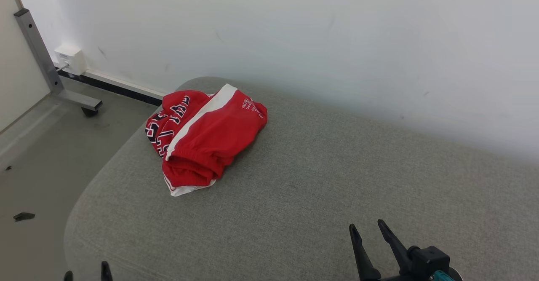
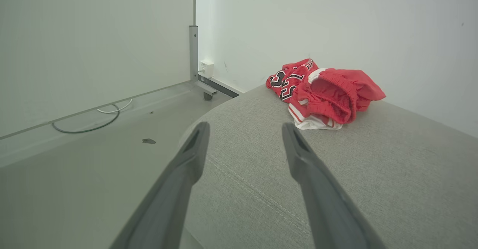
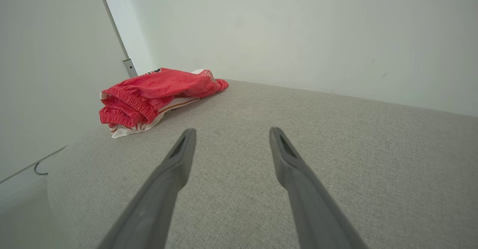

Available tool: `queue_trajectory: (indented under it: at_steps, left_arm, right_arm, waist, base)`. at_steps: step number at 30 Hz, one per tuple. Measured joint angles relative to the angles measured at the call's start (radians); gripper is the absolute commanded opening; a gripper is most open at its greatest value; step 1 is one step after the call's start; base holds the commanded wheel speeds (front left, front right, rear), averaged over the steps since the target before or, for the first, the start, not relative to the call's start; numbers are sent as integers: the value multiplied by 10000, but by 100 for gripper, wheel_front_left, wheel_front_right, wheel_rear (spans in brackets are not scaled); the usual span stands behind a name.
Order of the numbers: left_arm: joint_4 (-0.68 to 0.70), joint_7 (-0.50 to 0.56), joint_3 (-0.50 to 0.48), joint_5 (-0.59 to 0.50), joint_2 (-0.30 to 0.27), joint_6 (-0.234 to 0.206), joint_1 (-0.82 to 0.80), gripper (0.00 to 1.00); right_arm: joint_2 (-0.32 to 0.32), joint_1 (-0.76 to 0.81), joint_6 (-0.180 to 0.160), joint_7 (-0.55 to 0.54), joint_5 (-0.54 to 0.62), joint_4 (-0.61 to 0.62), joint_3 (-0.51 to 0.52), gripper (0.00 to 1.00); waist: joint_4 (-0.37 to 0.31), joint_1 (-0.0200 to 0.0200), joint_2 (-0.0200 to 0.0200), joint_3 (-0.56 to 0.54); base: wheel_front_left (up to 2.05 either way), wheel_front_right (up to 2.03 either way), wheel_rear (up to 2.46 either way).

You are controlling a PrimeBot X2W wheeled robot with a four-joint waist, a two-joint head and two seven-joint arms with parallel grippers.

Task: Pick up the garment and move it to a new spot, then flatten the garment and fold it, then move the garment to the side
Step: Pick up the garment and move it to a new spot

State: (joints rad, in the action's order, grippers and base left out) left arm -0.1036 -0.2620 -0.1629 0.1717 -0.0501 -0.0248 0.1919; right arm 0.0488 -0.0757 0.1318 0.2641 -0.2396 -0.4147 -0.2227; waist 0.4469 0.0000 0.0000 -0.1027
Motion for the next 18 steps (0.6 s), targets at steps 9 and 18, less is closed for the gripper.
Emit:
queue_trajectory:
  at_steps: [9, 18]
  left_arm:
    - [-2190, 1971, 251, 543, -566, 487, -2657, 100]
    - [-4880, 3793, -29, 1375, -1087, 602, -5868, 100]
  right_arm:
    - [4, 346, 0, 0, -69, -65, -322, 100]
    - [2, 272, 0, -222, 577, -10, -619, 100]
  waist:
    - [-259, 0, 0, -196]
    - [-1055, 0, 0, -38]
  base:
    - [0, 0, 0]
    - [0, 0, 0]
